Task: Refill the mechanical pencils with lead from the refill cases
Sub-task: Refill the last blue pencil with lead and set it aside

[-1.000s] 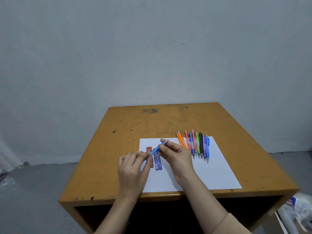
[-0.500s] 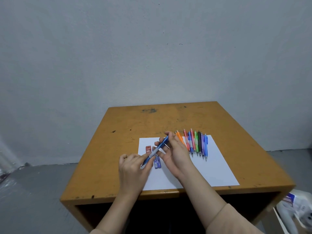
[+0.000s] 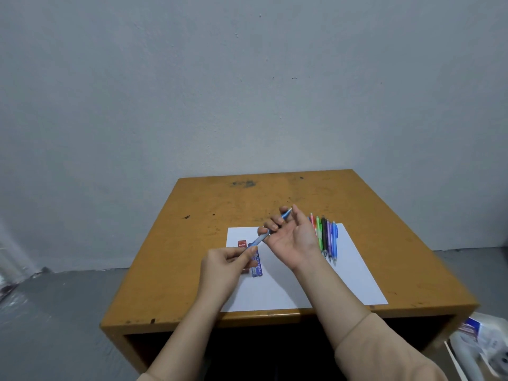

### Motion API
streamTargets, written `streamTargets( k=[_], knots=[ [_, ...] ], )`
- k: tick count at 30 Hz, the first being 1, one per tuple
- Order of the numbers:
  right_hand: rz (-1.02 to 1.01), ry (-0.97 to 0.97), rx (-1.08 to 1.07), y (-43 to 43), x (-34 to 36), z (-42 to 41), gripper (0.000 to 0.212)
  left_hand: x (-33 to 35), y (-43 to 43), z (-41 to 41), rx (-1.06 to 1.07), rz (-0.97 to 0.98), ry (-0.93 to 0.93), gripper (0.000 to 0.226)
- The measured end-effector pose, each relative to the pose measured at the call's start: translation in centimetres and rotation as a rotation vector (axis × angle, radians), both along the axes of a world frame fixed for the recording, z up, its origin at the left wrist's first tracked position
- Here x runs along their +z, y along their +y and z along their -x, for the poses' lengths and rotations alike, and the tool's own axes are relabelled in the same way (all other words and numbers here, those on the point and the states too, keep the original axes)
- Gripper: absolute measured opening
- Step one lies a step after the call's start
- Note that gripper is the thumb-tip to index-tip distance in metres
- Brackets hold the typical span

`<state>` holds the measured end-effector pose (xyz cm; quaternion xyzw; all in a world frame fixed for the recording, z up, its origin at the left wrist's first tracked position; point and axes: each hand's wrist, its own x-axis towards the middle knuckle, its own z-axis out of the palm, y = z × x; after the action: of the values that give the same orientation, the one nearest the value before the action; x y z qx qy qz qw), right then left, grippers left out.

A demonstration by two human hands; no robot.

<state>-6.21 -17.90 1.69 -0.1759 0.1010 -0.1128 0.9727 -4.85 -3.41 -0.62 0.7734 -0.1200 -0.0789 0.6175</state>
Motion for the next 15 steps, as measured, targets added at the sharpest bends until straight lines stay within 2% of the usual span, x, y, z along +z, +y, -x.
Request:
streamTargets(
  k=[5, 9, 15],
  knots=[
    [-0.048, 0.001, -0.017, -0.7, 0.4, -0.1, 0.030, 1.0, 0.1, 0.2, -0.046, 0.169, 0.197, 0.031],
    [-0.081, 0.003, -0.018, -0.9, 0.9, 0.1, 0.029, 2.1, 0.4, 0.3, -0.061, 0.218, 0.335, 0.046],
    [-0.099, 0.011, -0.034, -1.2, 1.3, 0.1, 0.027, 2.4, 1.1, -0.1, -0.105, 0.242, 0.406, 0.054]
  ],
)
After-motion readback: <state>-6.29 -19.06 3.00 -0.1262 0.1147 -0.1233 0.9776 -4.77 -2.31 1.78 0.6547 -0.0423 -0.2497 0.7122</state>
